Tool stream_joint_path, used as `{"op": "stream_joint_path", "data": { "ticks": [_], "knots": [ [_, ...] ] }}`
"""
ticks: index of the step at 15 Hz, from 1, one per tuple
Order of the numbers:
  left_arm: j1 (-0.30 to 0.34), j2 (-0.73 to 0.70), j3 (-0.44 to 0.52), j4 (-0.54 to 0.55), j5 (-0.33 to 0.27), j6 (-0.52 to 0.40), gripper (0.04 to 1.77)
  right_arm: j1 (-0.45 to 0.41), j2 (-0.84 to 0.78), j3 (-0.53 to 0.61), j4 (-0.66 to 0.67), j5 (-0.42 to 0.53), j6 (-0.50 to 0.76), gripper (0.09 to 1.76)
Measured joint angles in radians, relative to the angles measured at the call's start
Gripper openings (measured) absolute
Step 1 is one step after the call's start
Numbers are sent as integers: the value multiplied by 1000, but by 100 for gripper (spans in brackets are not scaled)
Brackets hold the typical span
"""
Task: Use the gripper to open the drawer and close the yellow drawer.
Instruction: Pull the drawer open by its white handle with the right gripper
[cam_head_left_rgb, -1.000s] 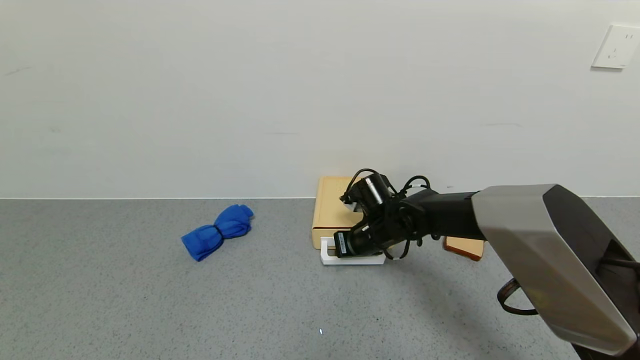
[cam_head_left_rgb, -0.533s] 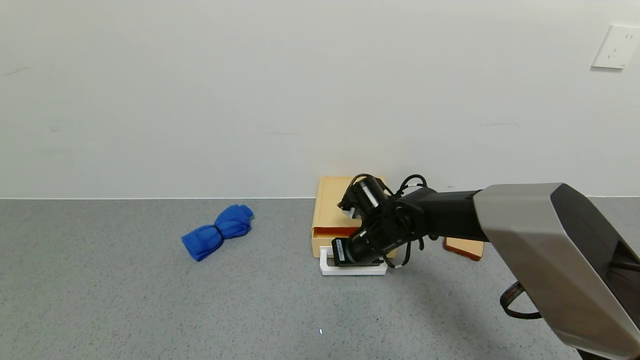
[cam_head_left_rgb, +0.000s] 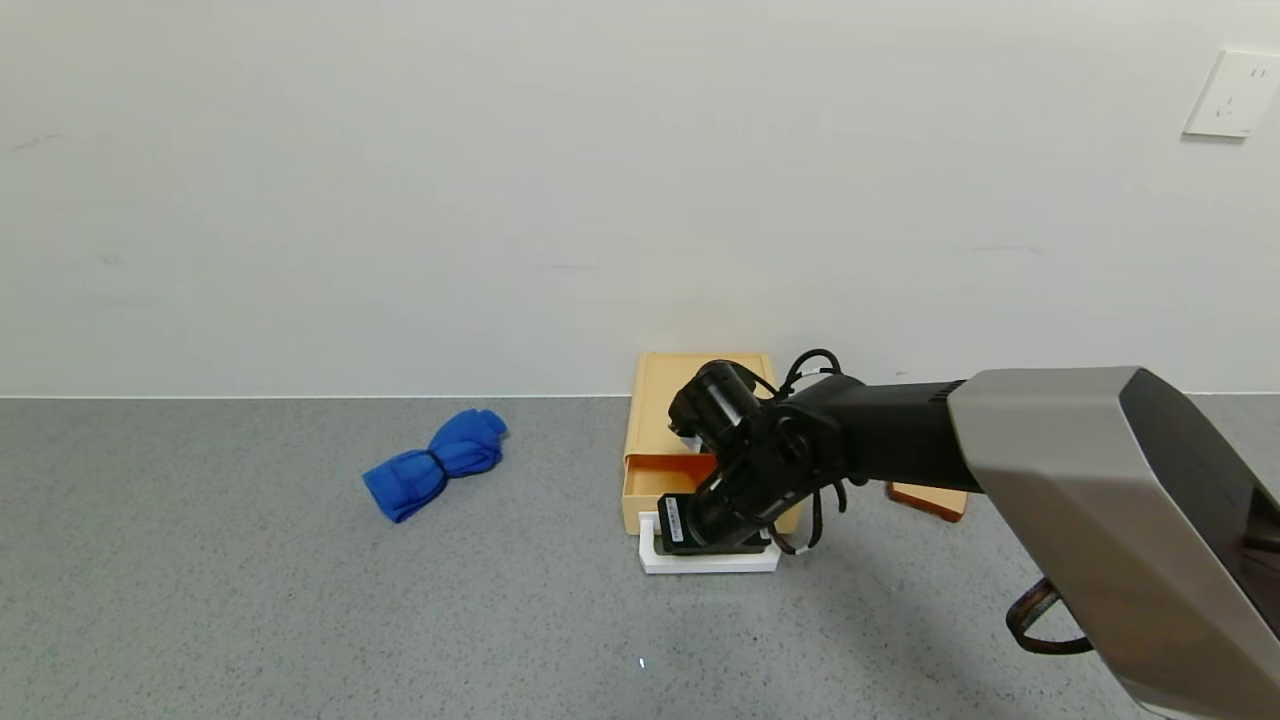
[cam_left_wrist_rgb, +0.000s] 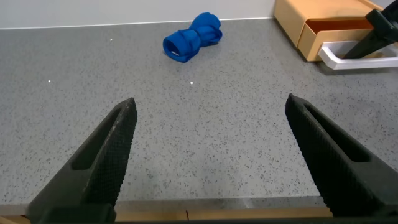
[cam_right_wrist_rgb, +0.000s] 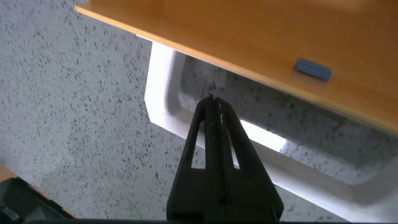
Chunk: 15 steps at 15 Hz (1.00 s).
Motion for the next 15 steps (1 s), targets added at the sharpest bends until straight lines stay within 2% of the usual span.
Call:
{"op": "stream_joint_path", "data": {
  "ticks": [7, 15],
  "knots": [
    [-1, 0, 0, 0, 0, 0, 172, 38, -31, 10, 102, -4, 33, 11],
    [-1, 0, 0, 0, 0, 0, 172, 73, -62, 64, 111, -37, 69, 11]
  ]
}}
